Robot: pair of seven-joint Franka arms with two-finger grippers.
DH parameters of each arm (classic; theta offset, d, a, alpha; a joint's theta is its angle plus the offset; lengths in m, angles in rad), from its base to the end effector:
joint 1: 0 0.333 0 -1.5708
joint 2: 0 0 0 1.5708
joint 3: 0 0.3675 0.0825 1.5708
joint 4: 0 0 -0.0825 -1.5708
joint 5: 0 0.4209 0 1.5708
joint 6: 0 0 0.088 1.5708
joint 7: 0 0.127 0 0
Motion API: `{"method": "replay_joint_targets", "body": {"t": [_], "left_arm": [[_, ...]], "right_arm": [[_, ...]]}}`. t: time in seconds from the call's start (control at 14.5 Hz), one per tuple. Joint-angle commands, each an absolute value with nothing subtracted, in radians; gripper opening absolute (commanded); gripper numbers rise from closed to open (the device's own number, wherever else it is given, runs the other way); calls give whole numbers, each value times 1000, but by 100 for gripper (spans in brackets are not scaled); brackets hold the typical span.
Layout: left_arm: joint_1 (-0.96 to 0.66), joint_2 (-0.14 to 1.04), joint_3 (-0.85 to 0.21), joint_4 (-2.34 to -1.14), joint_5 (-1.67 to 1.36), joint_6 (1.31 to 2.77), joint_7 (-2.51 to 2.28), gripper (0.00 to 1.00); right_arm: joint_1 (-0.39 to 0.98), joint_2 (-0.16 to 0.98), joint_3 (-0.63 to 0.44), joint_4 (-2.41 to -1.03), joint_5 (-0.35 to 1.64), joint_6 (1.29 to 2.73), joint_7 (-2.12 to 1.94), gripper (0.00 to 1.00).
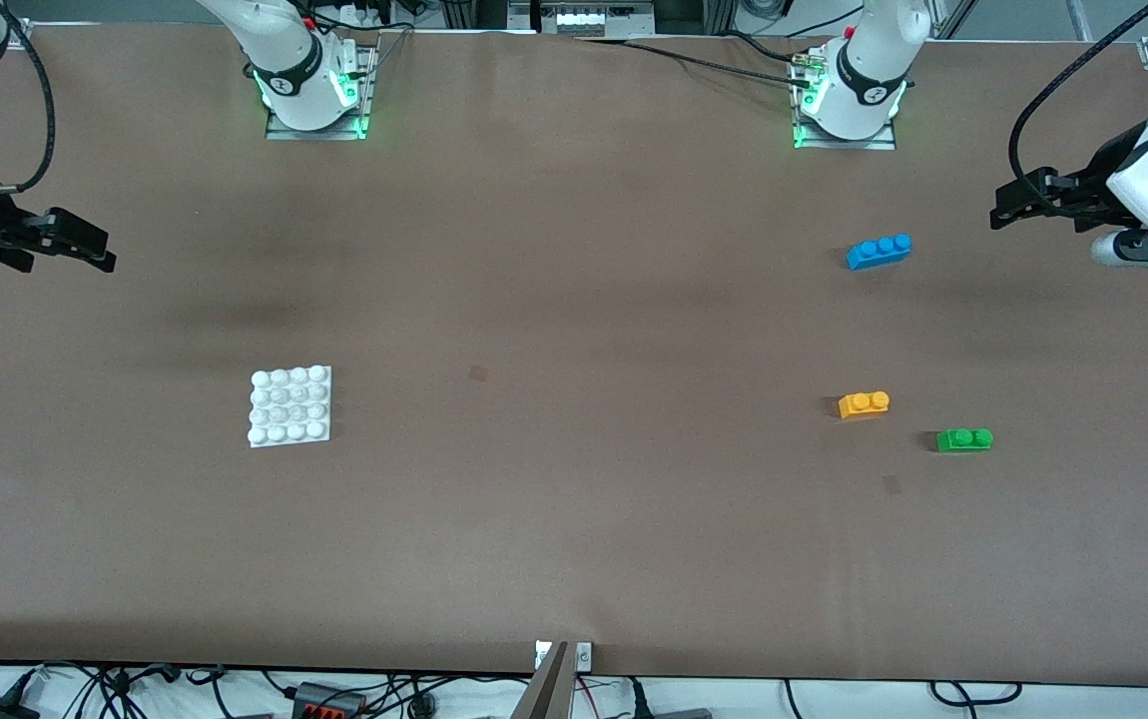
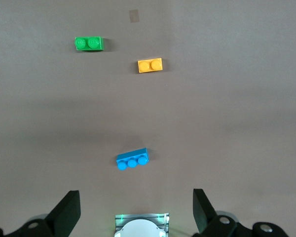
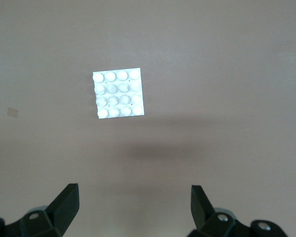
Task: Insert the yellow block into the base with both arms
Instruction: 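Reach the right gripper toward the white stud base plate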
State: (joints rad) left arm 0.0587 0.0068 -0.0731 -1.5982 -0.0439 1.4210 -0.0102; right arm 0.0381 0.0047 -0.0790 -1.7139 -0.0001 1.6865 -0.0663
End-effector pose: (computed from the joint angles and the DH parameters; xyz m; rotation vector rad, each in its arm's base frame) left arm 0.5716 -0.0142 0.6272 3.0863 -0.0105 -0.2855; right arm 0.5961 -0.0243 0.5900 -3.1397 -0.0399 0.0503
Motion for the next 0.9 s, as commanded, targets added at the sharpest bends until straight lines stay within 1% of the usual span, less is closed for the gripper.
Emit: {"method": "replay_joint_targets", "body": {"t": [0.0, 0.62, 0.83], "left_arm": [[67, 3, -74, -1595, -55, 1413, 14, 100], [81, 18, -74, -1585, -57, 1410, 15, 100], [83, 18, -74, -1586, -57, 1408, 15, 100]], "right_arm": [[48, 9, -92, -1692, -14, 1664, -78, 100], [37, 18, -100, -1692, -12, 1664, -81, 100], [51, 55, -97, -1693, -15, 1661, -81, 100]]}}
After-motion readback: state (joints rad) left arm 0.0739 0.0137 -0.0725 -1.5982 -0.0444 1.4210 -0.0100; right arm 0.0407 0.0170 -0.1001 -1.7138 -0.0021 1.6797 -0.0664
